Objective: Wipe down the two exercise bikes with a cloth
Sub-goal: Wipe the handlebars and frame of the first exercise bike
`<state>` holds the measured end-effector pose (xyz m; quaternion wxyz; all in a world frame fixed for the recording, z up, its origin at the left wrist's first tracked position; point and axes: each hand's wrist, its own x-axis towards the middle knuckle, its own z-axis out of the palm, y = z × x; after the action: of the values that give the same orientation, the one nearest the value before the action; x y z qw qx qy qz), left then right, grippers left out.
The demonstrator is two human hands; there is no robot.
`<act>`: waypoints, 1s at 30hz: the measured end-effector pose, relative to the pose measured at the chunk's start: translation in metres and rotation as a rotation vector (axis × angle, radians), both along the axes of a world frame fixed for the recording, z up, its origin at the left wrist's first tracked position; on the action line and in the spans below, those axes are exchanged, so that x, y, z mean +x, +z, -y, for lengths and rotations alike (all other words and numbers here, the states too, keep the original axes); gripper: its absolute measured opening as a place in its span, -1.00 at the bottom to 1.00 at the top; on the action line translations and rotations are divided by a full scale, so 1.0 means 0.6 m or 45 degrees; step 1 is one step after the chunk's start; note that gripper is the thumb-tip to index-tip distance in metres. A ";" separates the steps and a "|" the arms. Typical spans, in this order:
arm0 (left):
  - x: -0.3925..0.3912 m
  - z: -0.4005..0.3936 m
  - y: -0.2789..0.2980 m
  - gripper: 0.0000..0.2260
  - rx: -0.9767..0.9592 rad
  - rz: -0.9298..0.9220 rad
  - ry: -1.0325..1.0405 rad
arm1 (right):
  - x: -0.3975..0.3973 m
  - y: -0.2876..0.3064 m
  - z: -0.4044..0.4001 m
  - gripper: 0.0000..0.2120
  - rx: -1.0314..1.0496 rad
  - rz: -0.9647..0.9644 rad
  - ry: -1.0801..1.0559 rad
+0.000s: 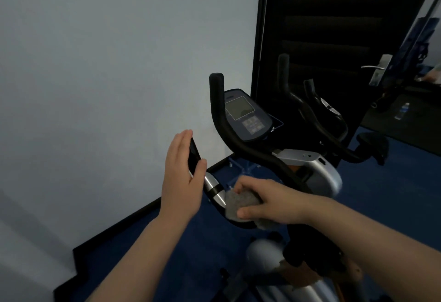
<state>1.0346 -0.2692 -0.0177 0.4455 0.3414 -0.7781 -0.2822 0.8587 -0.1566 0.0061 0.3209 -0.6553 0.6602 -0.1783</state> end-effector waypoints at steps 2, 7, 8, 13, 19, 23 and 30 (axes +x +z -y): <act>-0.001 -0.011 -0.005 -0.42 -0.081 0.099 0.037 | -0.026 0.006 -0.016 -0.72 0.060 -0.205 0.150; -0.012 -0.065 -0.049 -0.54 -0.146 0.280 0.061 | -0.046 0.020 -0.018 -0.66 -0.031 -0.391 0.229; -0.016 -0.079 -0.060 -0.55 -0.112 0.290 0.047 | -0.037 0.014 -0.017 -0.66 -0.064 -0.344 0.221; -0.012 -0.092 -0.080 -0.55 -0.075 0.326 0.039 | -0.051 -0.003 -0.028 -0.62 -0.148 -0.345 0.266; -0.028 -0.108 -0.079 -0.58 -0.007 0.250 0.116 | -0.052 -0.001 -0.009 -0.59 -0.258 -0.429 0.303; -0.035 -0.120 -0.082 -0.58 0.047 0.184 0.170 | -0.046 -0.019 -0.018 -0.62 -0.310 -0.293 0.262; -0.017 -0.122 -0.076 -0.57 0.028 0.283 0.170 | -0.052 -0.009 -0.013 -0.58 -0.426 -0.467 0.217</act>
<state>1.0245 -0.1962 -0.0631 0.3706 0.4265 -0.7949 -0.2208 0.8275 -0.1490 0.0008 0.0970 -0.7738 0.6112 -0.1354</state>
